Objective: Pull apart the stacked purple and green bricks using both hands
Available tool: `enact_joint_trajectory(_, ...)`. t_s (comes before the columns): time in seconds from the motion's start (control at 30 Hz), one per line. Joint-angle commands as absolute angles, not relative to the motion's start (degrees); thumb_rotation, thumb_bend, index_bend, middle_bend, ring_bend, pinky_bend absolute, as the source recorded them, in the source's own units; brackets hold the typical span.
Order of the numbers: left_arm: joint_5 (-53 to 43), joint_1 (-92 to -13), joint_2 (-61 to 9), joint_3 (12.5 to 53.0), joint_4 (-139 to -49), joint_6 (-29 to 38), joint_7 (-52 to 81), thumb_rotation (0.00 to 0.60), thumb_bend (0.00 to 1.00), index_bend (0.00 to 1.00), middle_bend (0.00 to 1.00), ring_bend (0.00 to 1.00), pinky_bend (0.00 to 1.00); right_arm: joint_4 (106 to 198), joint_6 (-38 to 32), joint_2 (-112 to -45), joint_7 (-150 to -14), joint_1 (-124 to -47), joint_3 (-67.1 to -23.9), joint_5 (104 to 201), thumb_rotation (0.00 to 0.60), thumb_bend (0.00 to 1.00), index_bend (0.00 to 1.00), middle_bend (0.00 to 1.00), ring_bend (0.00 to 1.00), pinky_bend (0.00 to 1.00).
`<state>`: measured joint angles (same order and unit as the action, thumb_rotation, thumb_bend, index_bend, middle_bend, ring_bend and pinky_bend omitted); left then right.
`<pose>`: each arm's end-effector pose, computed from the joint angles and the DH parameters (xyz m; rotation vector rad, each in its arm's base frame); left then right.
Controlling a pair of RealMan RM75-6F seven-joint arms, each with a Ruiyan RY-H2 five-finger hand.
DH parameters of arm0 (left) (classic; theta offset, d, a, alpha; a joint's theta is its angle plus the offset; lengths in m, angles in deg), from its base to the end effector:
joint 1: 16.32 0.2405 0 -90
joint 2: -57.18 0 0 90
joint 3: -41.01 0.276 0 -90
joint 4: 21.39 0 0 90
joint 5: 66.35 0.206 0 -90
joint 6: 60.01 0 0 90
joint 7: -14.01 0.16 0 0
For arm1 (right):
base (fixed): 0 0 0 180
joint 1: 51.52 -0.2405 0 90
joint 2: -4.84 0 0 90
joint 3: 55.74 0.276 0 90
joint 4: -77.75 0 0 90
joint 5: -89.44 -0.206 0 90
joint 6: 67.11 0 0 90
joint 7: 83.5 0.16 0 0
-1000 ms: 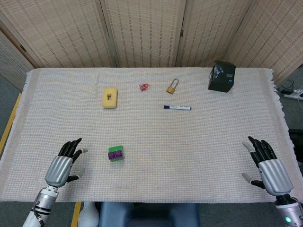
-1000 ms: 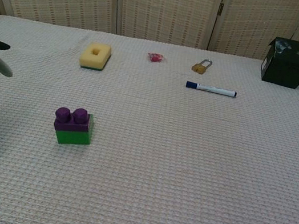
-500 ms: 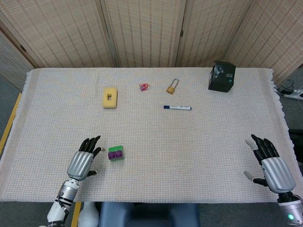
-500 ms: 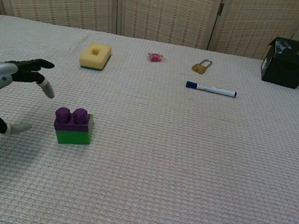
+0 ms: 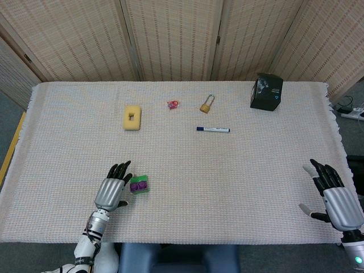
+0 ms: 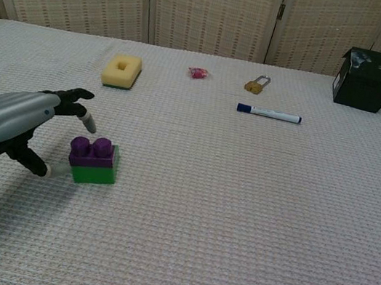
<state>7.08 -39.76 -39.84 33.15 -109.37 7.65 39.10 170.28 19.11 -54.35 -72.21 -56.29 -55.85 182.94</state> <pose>-0.2007 0.2797 -0.0410 -1.6746 -1.0377 -0.9609 -0.3169 -0.1859 0.1863 1.4747 -0.9752 1.0285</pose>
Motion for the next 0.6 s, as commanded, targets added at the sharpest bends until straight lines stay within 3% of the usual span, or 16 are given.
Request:
enact_joint_trajectory(0.03, 6.29, -40.12, -40.21, 32.95, -109.17, 7.29, 39.00, 0.600, 0.34, 0.34, 0.04, 0.00, 0.00, 170.13, 18.97, -54.27, -71.92, -56.30, -55.77, 182.65, 0.600, 0.25, 0.00, 0.00, 0.00, 0.00)
enact_joint_trajectory(0.6, 4.46, -41.91, -41.37, 32.51, -106.70, 6.38, 36.64, 0.600, 0.38, 0.42, 0.04, 0.00, 0.00, 170.42, 18.28, -54.53, -72.87, -56.52, -55.43, 181.87, 0.600, 0.25, 0.00, 0.00, 0.00, 0.00)
